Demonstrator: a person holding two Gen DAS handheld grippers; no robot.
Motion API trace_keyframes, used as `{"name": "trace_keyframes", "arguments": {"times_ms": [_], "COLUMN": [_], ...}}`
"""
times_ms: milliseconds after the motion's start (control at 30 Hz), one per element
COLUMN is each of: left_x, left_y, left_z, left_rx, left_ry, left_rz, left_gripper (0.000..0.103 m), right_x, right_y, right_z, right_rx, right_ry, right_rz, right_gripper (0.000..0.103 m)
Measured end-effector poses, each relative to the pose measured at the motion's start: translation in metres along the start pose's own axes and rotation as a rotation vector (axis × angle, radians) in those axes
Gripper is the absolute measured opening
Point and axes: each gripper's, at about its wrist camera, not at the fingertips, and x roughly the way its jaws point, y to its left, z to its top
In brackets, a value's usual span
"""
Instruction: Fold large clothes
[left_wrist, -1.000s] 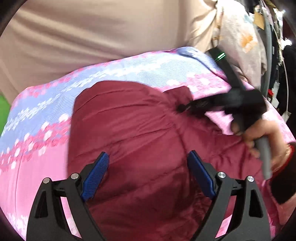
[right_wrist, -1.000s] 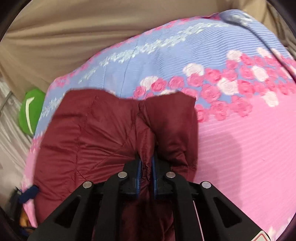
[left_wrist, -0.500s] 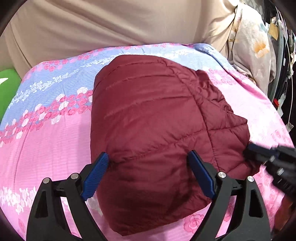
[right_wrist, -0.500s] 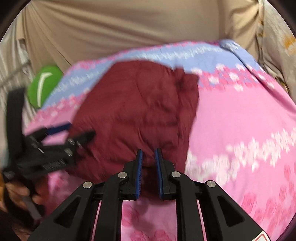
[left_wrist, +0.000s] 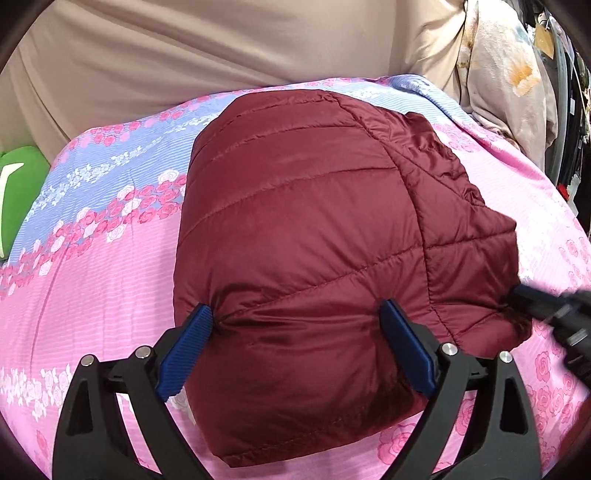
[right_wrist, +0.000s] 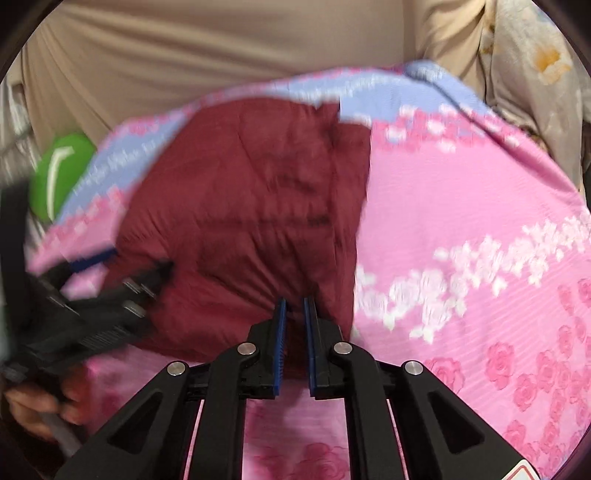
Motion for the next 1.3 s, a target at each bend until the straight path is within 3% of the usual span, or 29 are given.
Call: {"name": "trace_keyframes", "arguments": {"times_ms": [133,267,400,567,700,800,867,933,1033,1167,1300], "left_x": [0.0,0.001,0.001,0.001,0.001,0.001,0.001,0.001,-0.002,0.003,0.002], "left_y": [0.001,0.0,-0.003,0.0,0.0,0.001,0.0,0.0,-0.003,0.001,0.006], "left_z": [-0.001,-0.001,-0.002,-0.002,-0.002,-0.002,-0.002,-0.002,-0.002,-0.003,-0.001], "left_rx": [-0.004,-0.005,0.005,-0.008,-0.007,-0.012,-0.013,-0.013,-0.001,-0.016,-0.04], "left_ry": [-0.002,-0.001,-0.006,-0.006,-0.007,-0.005,-0.006,-0.006,-0.028,-0.006,0.002], "left_rz": [-0.005,-0.009,0.005,-0.009,-0.009,-0.013,-0.013,-0.014,-0.029,-0.028,-0.049], "left_gripper": [0.09,0.092,0.092,0.092,0.092,0.092,0.092,0.093,0.095,0.095,0.095], "right_x": [-0.014,0.04,0.044,0.011,0.002,0.021,0.05,0.095,0.142,0.124,0.065], "right_y": [0.011,0.005,0.006,0.018,0.025,0.022,0.018,0.004,-0.015,-0.011,0.0], "right_z": [0.016,0.004,0.002,0.032,0.083,0.117,0.132,0.136,0.125,0.126,0.101], "right_rx": [-0.03,-0.03,-0.013,-0.007,-0.029,-0.005,0.016,0.046,0.065,0.079,0.042], "right_ry": [-0.062,0.075,0.078,-0.009,-0.103,-0.111,-0.071,0.012,0.08,0.078,-0.011], "right_rz": [-0.021,-0.072,-0.085,-0.047,-0.046,-0.061,-0.092,-0.159,-0.137,-0.171,-0.112], "right_gripper": [0.007,0.005,0.006,0.007,0.007,0.007,0.007,0.007,0.006,0.011,0.013]}}
